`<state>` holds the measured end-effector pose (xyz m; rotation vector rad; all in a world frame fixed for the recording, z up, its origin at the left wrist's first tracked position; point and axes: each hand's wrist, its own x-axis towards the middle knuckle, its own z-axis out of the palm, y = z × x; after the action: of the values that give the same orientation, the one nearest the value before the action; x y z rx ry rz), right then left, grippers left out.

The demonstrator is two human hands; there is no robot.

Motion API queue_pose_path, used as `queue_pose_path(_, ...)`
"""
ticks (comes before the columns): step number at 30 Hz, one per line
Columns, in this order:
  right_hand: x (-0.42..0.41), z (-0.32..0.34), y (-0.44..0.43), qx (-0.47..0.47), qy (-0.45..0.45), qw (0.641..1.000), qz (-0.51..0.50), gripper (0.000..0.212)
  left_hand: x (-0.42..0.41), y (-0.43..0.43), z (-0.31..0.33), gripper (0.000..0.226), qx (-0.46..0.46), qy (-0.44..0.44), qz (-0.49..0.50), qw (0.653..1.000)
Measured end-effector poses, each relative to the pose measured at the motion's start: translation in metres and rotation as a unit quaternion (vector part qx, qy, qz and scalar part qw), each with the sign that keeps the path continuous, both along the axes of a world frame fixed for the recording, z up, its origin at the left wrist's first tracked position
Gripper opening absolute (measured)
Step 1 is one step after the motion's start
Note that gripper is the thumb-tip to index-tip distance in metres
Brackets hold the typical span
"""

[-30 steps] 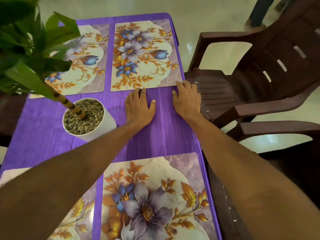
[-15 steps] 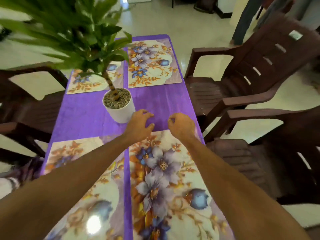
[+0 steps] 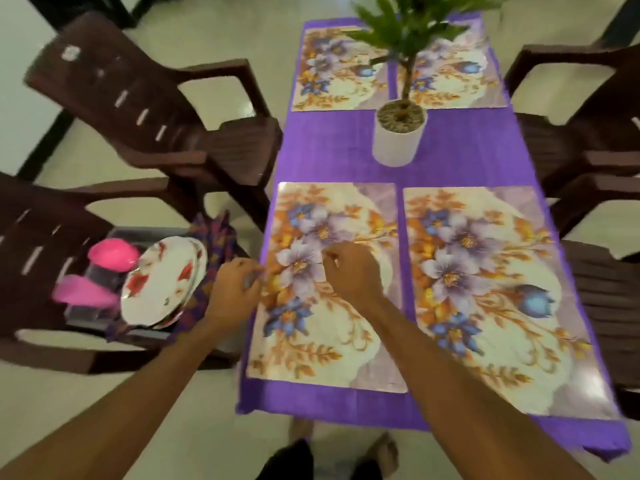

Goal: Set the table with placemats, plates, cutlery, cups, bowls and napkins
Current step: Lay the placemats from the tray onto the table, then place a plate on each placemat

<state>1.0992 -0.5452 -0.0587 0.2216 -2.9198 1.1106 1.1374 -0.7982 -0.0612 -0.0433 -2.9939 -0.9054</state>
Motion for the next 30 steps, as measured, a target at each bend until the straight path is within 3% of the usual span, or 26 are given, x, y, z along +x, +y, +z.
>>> queue_pose_path(6, 0.037, -0.009, -0.191, 0.016, -0.013, 0.987, 0.162, 0.025, 0.075, -0.184, -0.034, 0.028, -0.011, -0.030, 0.105, 0.994)
queue_pose_path(11, 0.036, -0.068, -0.353, 0.029, -0.139, 0.968, 0.204, 0.028, 0.113, -0.345, -0.074, 0.033, -0.081, -0.112, 0.170, 0.976)
queue_pose_path(14, 0.032, -0.115, -0.421, 0.055, -0.226, 0.957, 0.171, 0.029, 0.128, -0.414, -0.093, 0.032, -0.125, -0.169, 0.195, 0.958)
queue_pose_path(18, 0.015, -0.158, -0.474, 0.098, -0.276, 0.952, 0.085, 0.046, 0.119, -0.468, -0.116, 0.035, -0.162, -0.191, 0.163, 0.954)
queue_pose_path(22, -0.016, -0.178, -0.496, 0.136, -0.302, 0.944, -0.006, 0.061, 0.098, -0.482, -0.132, 0.028, -0.139, -0.215, 0.168, 0.952)
queue_pose_path(30, -0.056, -0.197, -0.509, 0.105, -0.333, 0.924, -0.156, 0.072, 0.083, -0.474, -0.147, 0.032, -0.157, -0.219, 0.261, 0.927)
